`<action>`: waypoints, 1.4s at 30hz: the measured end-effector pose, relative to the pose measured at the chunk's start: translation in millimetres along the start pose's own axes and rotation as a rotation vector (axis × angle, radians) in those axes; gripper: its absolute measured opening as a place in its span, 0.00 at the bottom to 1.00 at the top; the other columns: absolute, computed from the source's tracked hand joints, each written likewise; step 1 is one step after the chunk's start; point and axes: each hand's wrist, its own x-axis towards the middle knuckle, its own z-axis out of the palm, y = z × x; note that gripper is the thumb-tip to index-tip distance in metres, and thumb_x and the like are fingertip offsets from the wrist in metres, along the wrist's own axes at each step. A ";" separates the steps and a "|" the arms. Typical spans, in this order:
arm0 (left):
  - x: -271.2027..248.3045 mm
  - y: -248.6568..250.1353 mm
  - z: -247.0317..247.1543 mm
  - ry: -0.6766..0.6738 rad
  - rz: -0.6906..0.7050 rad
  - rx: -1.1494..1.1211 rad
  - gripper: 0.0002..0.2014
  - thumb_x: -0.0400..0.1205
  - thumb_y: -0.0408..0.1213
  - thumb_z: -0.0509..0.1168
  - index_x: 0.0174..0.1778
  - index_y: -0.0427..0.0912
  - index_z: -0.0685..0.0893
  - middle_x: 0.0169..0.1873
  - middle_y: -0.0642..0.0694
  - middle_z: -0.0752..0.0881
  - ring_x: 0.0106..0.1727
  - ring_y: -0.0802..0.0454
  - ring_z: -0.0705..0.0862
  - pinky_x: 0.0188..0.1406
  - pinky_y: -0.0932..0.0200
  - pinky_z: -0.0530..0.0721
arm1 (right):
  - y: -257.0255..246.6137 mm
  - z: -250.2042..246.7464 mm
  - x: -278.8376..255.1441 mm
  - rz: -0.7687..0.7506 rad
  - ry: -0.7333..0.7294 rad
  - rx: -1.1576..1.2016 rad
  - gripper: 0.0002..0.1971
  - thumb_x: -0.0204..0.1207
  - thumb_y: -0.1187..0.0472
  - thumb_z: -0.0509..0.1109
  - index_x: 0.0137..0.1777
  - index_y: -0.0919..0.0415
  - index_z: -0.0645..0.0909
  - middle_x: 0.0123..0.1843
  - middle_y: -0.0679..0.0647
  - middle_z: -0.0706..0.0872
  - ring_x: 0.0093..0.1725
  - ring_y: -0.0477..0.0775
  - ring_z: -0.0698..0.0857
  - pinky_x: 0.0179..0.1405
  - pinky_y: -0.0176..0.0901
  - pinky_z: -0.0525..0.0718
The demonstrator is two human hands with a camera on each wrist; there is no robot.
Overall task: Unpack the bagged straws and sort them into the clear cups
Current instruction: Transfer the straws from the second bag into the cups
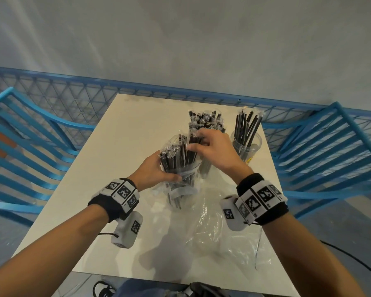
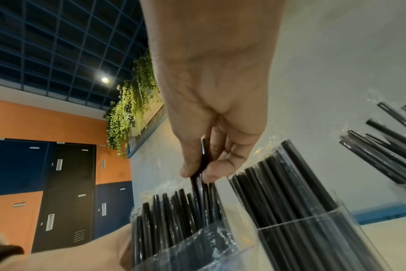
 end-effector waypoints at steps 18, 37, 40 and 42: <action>-3.0 5.1 -0.4 -0.043 0.004 -0.006 0.47 0.56 0.60 0.84 0.70 0.45 0.80 0.61 0.52 0.87 0.64 0.53 0.83 0.69 0.53 0.78 | -60.0 -97.1 0.5 -0.193 0.229 0.057 0.07 0.76 0.61 0.74 0.52 0.60 0.85 0.36 0.46 0.86 0.28 0.38 0.84 0.34 0.34 0.84; -5.3 3.2 -0.9 -0.017 -0.041 0.010 0.53 0.50 0.73 0.78 0.69 0.46 0.81 0.60 0.52 0.87 0.62 0.53 0.84 0.62 0.55 0.80 | -59.1 -222.8 -9.1 -0.255 0.505 0.062 0.15 0.71 0.40 0.74 0.51 0.48 0.82 0.36 0.36 0.88 0.32 0.40 0.86 0.35 0.31 0.85; -6.4 3.1 -1.7 -0.019 -0.045 0.002 0.51 0.52 0.70 0.79 0.69 0.47 0.80 0.61 0.53 0.87 0.63 0.54 0.84 0.66 0.51 0.81 | -27.4 -224.6 7.1 -0.158 0.589 -0.042 0.13 0.75 0.48 0.72 0.55 0.54 0.83 0.38 0.47 0.86 0.28 0.37 0.84 0.33 0.30 0.85; -7.1 2.8 -2.2 -0.018 -0.051 0.003 0.50 0.53 0.68 0.80 0.70 0.47 0.80 0.61 0.52 0.87 0.64 0.53 0.84 0.68 0.49 0.80 | -2.8 -210.3 19.6 -0.099 0.598 -0.151 0.14 0.76 0.56 0.72 0.58 0.63 0.84 0.41 0.57 0.86 0.26 0.35 0.83 0.33 0.27 0.85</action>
